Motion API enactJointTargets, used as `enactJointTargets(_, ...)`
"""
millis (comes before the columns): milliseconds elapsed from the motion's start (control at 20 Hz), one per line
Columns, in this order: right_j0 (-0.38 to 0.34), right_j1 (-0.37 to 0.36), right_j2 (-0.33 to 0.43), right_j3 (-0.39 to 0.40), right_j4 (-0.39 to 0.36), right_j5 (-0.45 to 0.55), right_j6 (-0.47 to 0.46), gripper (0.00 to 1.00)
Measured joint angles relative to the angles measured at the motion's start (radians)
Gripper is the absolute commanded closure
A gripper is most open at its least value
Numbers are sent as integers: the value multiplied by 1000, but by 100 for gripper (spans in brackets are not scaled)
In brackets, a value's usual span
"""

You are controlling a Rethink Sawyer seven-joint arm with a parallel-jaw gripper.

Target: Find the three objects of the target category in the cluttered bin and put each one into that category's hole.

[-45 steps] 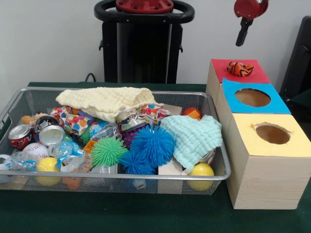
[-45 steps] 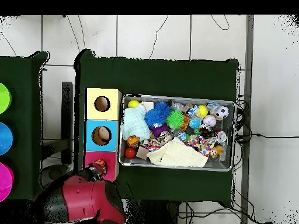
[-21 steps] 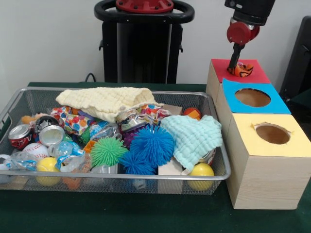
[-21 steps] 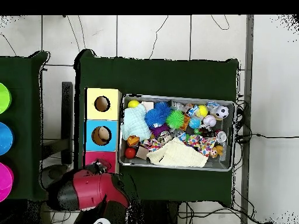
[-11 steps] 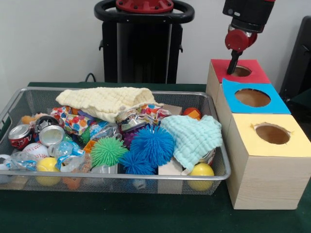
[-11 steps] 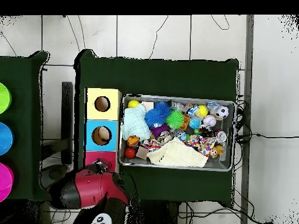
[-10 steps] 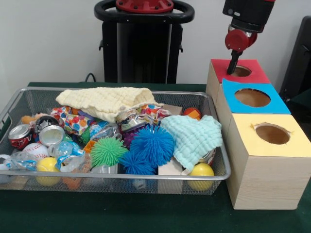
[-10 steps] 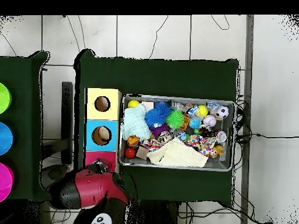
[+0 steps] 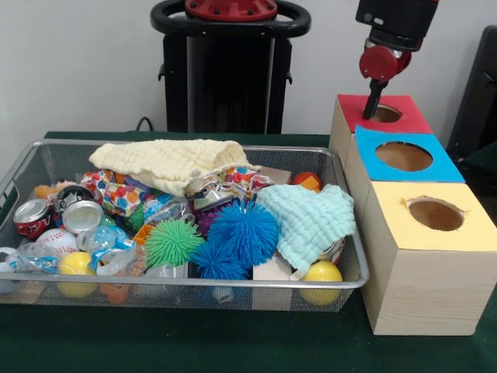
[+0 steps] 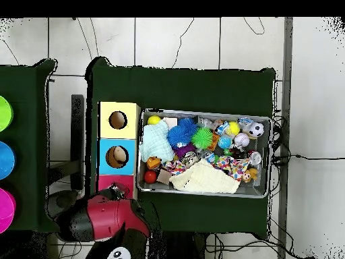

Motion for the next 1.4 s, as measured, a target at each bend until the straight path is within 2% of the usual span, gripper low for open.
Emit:
enactJointTargets(300, -83, -68, 43, 1, 0, 37, 0, 100)
enactJointTargets(400, -133, -100, 65, 1, 0, 74, 0, 100)
enactJointTargets(450, -187, -127, 86, 0, 0, 114, 0, 100)
enactJointTargets(700, -299, -153, 124, -21, -1, 191, 0, 100)
enactJointTargets(750, -343, -152, 140, -36, -1, 216, 0, 100)
enactJointTargets(950, -429, -130, 181, -86, -8, 252, 0, 100)
enactJointTargets(1400, -544, -8, 265, -272, -83, 288, 0, 100)
